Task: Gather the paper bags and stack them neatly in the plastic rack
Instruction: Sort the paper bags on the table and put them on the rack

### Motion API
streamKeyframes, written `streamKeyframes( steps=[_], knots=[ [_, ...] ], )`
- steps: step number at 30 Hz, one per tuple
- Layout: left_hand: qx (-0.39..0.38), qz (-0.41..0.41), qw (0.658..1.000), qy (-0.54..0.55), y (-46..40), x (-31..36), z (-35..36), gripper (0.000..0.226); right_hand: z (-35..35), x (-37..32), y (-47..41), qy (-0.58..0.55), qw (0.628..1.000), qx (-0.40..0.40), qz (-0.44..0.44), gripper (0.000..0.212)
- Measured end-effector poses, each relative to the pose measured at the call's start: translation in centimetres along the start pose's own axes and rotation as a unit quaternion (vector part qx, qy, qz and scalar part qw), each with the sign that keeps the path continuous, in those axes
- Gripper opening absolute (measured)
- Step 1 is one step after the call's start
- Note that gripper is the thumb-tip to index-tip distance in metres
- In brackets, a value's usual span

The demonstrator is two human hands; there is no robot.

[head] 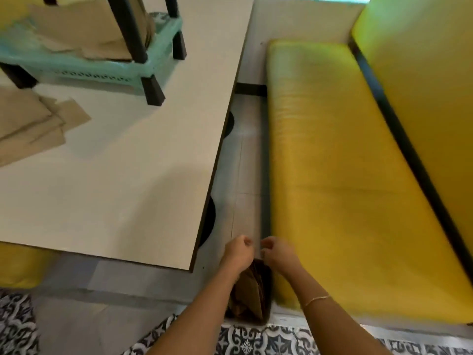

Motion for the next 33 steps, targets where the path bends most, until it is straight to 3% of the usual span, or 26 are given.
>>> streamKeyframes(
  steps=[4,8,13,19,26,33],
  knots=[
    [0.001,0.083,0.996,0.022,4.4,7.5,-3.5,0.025,-7.5,-4.9,3.9,-0.013,0.996,0.075,-0.043,0.033],
    [0.057,0.155,0.986,0.015,9.0,13.8,-9.1,0.024,-13.4,-10.4,7.5,-0.047,0.984,0.148,-0.083,0.028],
    [0.122,0.198,0.971,0.050,13.5,16.7,-18.7,0.027,-16.5,-18.4,9.4,-0.074,0.968,0.197,-0.136,0.025],
    [0.218,0.150,0.964,0.020,15.2,11.8,-32.9,0.029,-13.5,-29.4,9.5,-0.130,0.962,0.181,-0.154,0.023],
    [0.315,-0.002,0.944,-0.101,14.8,0.3,-48.6,0.037,-6.8,-39.9,7.0,-0.074,0.973,0.119,-0.182,0.025],
    [0.290,-0.081,0.933,-0.195,12.4,-7.2,-56.8,0.071,-4.1,-44.0,4.5,-0.045,0.980,0.100,-0.169,0.025]
  ],
)
Point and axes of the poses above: each hand's wrist, its own y-axis away from the middle knuckle, its own z-axis out of the palm, x = y × z, the point moved 6 cm from there along -y, towards the middle knuckle, and after that the axes turned 7 degrees about -x, right-handed, at the moved point
